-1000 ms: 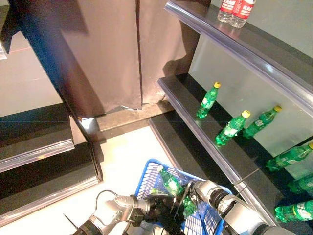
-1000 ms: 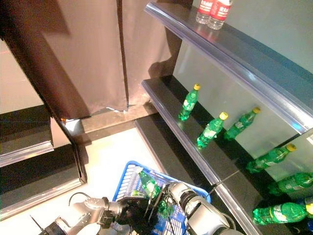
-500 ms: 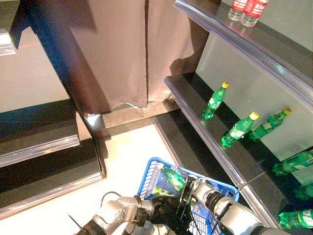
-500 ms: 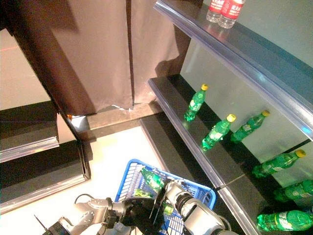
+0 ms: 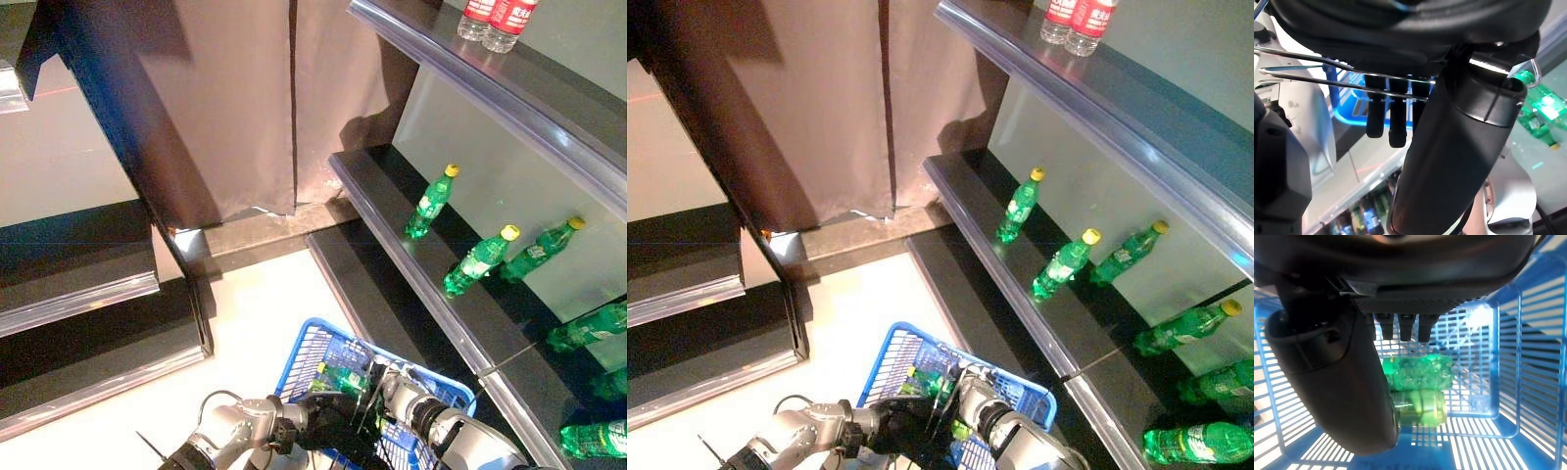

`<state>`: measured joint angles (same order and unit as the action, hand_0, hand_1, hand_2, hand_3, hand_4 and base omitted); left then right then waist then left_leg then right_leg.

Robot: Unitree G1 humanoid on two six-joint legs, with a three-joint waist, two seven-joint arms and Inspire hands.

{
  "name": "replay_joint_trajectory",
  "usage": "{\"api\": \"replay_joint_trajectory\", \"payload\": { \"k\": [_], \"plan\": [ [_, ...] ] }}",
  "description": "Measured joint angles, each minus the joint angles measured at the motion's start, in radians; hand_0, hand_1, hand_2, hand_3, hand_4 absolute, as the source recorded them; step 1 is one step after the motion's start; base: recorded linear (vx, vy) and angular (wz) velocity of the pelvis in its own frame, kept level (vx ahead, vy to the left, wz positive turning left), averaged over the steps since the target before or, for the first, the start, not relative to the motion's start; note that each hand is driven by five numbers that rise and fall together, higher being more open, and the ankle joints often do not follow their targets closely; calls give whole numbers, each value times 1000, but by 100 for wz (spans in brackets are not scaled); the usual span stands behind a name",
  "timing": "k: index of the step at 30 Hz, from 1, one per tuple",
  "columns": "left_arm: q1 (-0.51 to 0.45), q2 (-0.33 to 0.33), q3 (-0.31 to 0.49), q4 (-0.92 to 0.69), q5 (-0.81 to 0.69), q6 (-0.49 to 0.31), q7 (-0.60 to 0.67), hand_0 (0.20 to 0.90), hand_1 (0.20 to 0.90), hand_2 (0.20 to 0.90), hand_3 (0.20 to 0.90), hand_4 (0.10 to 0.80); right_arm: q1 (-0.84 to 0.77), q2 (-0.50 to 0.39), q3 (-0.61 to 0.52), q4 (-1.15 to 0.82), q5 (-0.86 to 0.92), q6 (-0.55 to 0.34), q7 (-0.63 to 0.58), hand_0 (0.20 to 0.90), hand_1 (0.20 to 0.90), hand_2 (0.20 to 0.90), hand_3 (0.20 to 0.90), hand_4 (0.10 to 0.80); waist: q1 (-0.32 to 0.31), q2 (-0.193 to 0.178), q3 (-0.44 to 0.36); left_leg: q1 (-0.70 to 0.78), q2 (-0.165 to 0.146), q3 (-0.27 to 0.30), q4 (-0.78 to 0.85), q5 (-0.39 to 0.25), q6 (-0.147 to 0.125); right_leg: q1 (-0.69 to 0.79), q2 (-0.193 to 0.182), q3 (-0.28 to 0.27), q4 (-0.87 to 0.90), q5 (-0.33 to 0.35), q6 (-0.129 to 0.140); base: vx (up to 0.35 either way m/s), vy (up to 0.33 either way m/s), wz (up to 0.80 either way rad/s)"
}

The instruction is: Pick up the drink and place into the basket.

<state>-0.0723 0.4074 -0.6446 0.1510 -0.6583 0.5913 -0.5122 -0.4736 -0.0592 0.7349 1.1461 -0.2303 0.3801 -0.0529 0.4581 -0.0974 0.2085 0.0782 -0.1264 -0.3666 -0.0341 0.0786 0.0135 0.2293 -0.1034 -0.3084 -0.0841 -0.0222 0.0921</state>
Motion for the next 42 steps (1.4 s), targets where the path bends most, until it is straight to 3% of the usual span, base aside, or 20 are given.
{"api": "replay_joint_trajectory", "payload": {
  "k": [8,13,19,26,35,41,42],
  "plan": [
    [34,-8,33,0,-16,-24,78,300,300,300,200,100,27,-12,-13,-22,88,-62,-33,900,900,900,900,800,-27,-4,-3,11,3,7,-2,-1,0,8,2,27,0,1,-2,-18,-3,-2],
    [90,-7,136,0,-40,-32,204,300,300,300,200,100,126,-58,-75,-155,254,-181,-29,900,900,900,900,800,-47,-6,-4,30,13,27,-13,2,5,13,2,48,0,5,-5,-77,-4,-13],
    [212,2,371,-1,-210,-97,283,300,300,300,200,100,449,-260,-159,-767,272,-203,23,900,900,900,900,800,-147,-8,-5,50,27,101,-41,6,10,-9,1,123,0,16,2,-136,-13,-34],
    [243,30,453,70,-367,-273,354,300,300,300,200,100,565,-357,-389,-860,326,-275,94,900,900,900,900,800,-287,-1,-1,60,39,205,-49,1,12,-46,1,238,0,46,9,-126,-17,-49],
    [278,-59,605,273,-457,-447,391,300,300,300,200,100,664,-327,-574,-927,656,-370,316,900,900,900,900,800,-395,31,7,59,61,306,-54,-11,27,-90,15,328,-6,77,1,-91,-34,-35],
    [282,-127,678,390,-511,-508,391,300,300,300,200,100,682,-206,-704,-823,937,-367,396,900,900,900,900,800,-452,39,4,62,77,376,-53,-22,23,-115,27,372,-5,90,-2,-50,-38,-34],
    [282,-130,684,399,-511,-508,389,300,300,300,200,100,671,-171,-737,-754,1049,-366,405,900,900,900,900,800,-463,37,2,65,81,390,-52,-24,21,-118,31,383,-4,93,-6,-26,-13,-30]
  ]
}}
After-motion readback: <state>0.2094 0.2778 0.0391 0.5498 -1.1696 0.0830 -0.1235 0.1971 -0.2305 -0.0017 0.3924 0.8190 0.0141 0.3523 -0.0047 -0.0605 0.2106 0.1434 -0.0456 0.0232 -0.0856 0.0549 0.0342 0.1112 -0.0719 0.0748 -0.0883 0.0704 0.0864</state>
